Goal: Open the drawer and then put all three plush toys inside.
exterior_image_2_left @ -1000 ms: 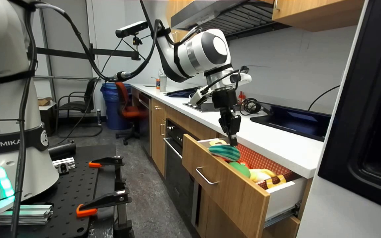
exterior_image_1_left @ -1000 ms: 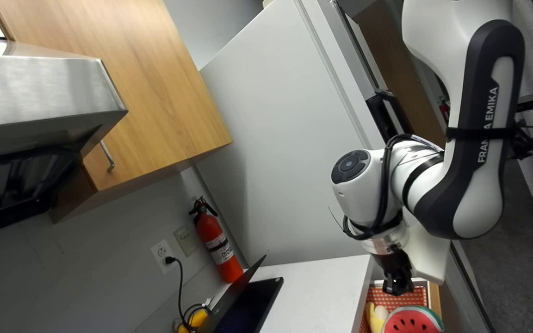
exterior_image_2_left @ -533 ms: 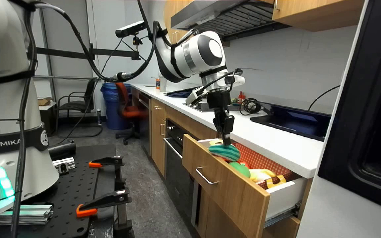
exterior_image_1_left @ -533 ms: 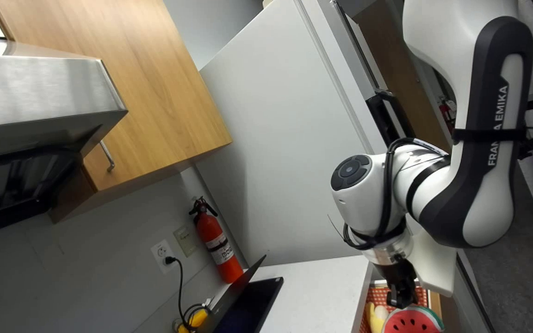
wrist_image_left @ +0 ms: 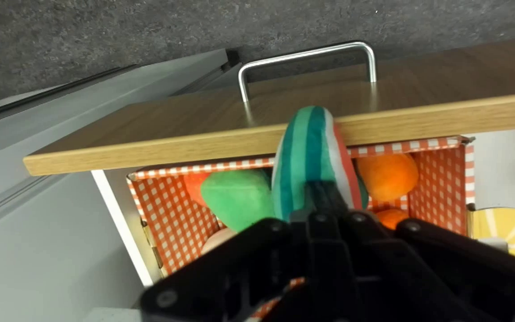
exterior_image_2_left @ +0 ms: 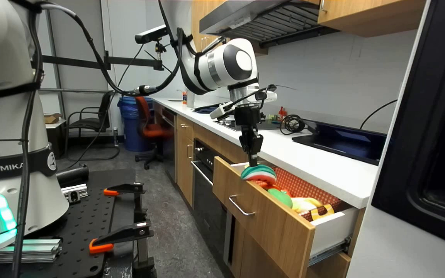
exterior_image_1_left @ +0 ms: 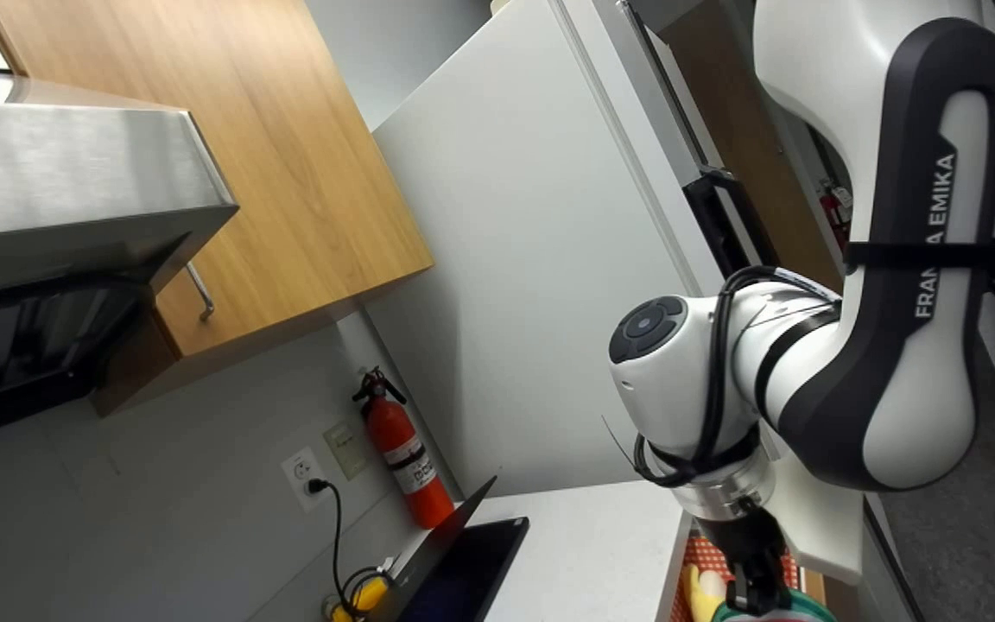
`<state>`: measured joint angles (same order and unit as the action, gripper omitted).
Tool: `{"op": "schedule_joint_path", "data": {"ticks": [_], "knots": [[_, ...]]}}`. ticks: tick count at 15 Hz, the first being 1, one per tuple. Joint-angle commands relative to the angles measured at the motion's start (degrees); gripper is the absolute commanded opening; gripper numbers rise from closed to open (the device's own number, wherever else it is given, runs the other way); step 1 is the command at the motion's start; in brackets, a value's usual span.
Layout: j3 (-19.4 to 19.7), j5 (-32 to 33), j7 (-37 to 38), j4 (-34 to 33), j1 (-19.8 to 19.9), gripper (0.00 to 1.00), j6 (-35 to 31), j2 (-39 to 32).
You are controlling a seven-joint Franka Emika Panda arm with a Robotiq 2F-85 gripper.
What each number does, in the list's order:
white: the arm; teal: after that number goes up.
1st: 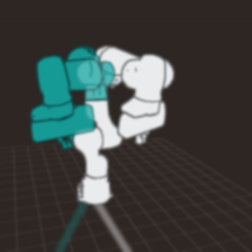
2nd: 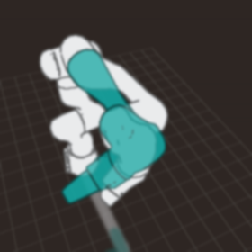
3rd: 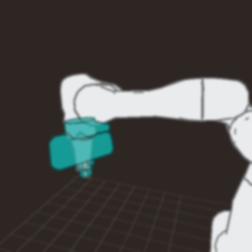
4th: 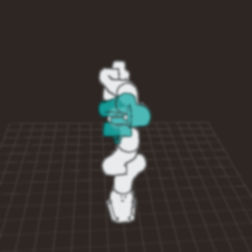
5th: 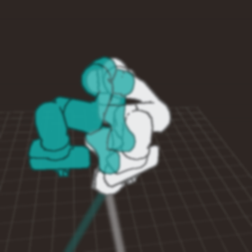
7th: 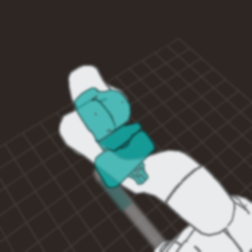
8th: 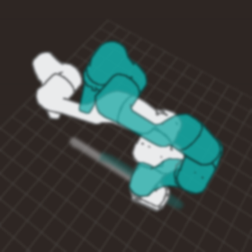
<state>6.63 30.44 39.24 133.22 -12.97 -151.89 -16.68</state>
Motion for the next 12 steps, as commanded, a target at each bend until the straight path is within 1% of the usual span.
{"op": "schedule_joint_path", "data": {"ticks": [1, 6, 9, 12], "knots": [[-1.69, -2.97, -3.7, -0.76, 0.59, 0.0, -0.25, 0.54], [-3.75, -4.79, -5.81, -5.08, -0.18, 0.0, -1.25, -0.83], [-4.03, -3.35, -6.08, -7.49, -1.16, 0.0, -1.57, -1.41], [-3.31, -1.71, -6.19, -8.2, -1.91, 0.0, -1.7, -1.45]]}}
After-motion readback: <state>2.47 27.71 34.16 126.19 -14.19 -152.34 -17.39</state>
